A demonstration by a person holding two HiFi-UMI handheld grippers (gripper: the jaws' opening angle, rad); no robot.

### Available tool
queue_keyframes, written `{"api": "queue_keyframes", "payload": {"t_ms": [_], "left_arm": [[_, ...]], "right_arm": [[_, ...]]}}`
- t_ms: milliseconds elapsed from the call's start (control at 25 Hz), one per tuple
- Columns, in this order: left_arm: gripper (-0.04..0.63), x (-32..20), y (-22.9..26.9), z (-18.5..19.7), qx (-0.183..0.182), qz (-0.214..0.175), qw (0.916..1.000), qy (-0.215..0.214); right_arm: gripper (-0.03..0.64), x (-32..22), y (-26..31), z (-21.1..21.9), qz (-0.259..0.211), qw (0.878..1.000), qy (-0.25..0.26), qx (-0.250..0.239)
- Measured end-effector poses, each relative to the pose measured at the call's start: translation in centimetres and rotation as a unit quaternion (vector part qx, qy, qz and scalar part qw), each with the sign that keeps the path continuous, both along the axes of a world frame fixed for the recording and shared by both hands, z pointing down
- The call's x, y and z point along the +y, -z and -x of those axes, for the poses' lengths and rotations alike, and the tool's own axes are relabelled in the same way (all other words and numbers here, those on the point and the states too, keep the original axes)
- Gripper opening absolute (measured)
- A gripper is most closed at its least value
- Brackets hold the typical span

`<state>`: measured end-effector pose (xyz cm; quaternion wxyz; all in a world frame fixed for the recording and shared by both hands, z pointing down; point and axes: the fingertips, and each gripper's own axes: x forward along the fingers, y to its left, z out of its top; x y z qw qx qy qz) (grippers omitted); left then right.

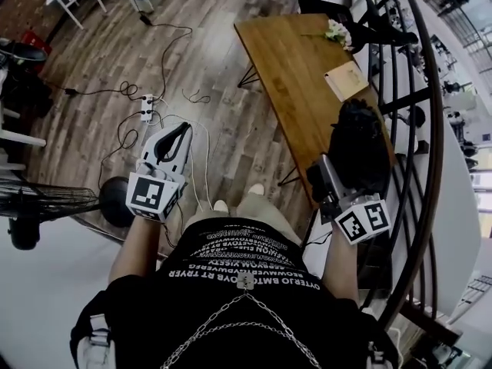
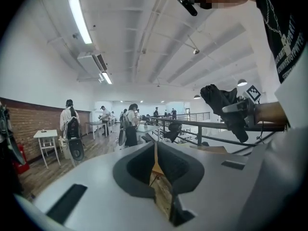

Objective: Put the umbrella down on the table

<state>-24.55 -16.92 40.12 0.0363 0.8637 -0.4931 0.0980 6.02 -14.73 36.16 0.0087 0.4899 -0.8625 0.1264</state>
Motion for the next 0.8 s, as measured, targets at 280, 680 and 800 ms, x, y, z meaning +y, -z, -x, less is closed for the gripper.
{"api": "queue_keyframes", "payload": {"t_ms": [280, 680, 800], "left_arm": [[0.041, -4.0, -0.1, -2.4, -0.002, -0.002, 1.0, -0.006], [0.041, -11.7, 1.5, -6.0, -0.005, -0.017, 0.9998, -0.008], [0.04, -13.8, 2.0, -7.3, -0.007, -0.022, 0.9997, -0.009]], "right_arm": [[0.284, -4.3, -2.3, -4.2, 0.011, 0.999, -0.038, -0.017], [0.284, -11.4, -3.0, -8.0, 0.012, 0.998, -0.042, -0.04], [0.284, -13.6, -3.0, -9.1, 0.007, 0.998, -0.039, -0.041]]}}
